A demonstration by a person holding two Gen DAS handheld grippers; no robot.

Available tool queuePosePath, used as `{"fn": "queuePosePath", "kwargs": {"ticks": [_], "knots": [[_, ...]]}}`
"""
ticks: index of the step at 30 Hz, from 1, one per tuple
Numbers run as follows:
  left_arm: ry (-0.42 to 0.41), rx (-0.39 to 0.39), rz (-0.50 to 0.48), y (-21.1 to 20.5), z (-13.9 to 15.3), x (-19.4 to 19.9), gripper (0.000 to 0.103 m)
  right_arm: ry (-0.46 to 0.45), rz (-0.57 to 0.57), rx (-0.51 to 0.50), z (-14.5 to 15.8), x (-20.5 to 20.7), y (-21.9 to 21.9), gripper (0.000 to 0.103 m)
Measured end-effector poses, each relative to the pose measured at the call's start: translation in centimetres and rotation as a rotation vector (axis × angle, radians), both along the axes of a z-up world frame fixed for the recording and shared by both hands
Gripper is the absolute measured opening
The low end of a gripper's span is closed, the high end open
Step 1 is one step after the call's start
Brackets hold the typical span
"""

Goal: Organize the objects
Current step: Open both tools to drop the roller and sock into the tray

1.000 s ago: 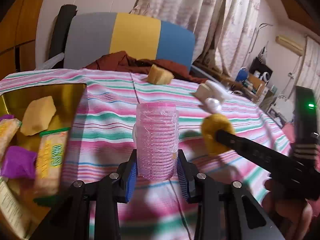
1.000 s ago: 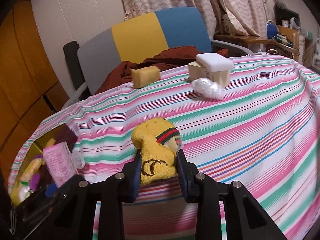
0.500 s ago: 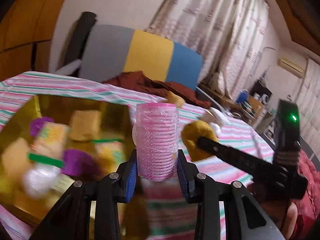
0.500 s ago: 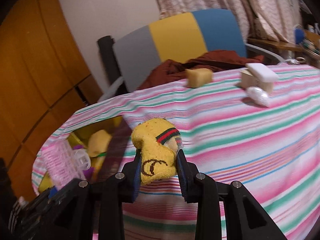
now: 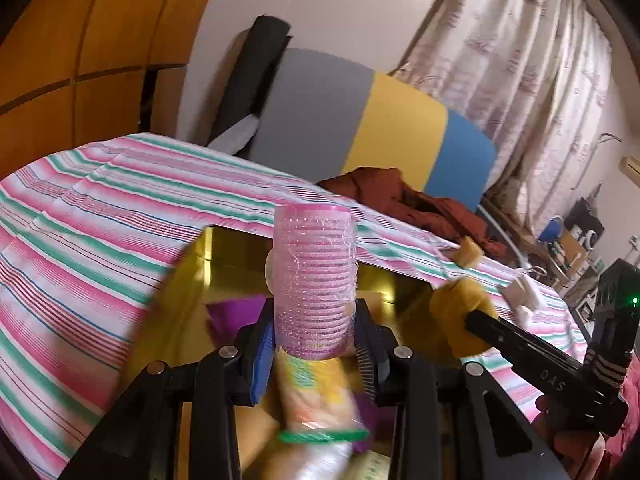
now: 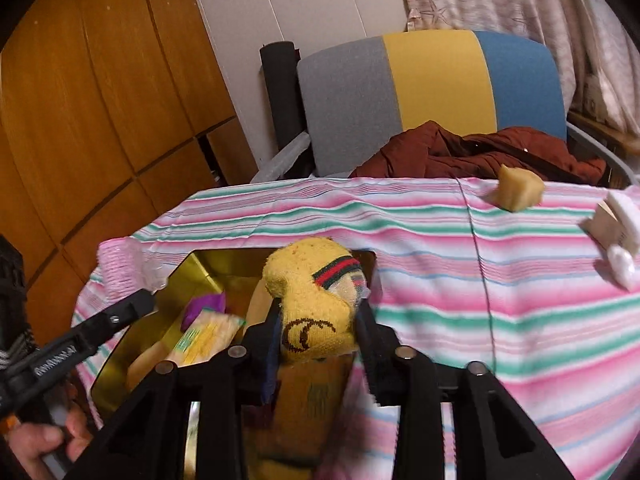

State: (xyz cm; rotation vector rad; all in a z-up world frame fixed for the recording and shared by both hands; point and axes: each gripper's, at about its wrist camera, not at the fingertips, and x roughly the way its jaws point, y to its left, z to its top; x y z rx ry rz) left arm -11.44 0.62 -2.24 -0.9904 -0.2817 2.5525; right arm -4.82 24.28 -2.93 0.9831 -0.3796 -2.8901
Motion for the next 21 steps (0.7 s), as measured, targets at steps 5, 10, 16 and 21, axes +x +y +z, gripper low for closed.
{"fn": "queuePosePath", "kwargs": {"ticks": [5, 10, 16, 21], "knots": [[-0.070, -0.008, 0.005, -0.9, -1.1, -2.8, 0.036, -0.028, -0.013, -0.037, -0.6, -0.7, 0.1, 0.061], [-0.116, -0.033, 0.008, -0.4, -1.9, -4.6, 0.038, -0.023, -0.019, -0.049, -1.0, 1.5, 0.3, 0.069], [-0.120, -0.076, 0.118, -0.9, -1.7, -5.1, 0.061, -0.045, -0.038, -0.098, -1.5, 2.5, 1.6, 0.069], [-0.091, -0.043, 0.170, -1.8, -1.3, -3.1, 0.062, -0.038, -0.054, -0.115, -1.5, 3.3, 2.5, 0.070]]}}
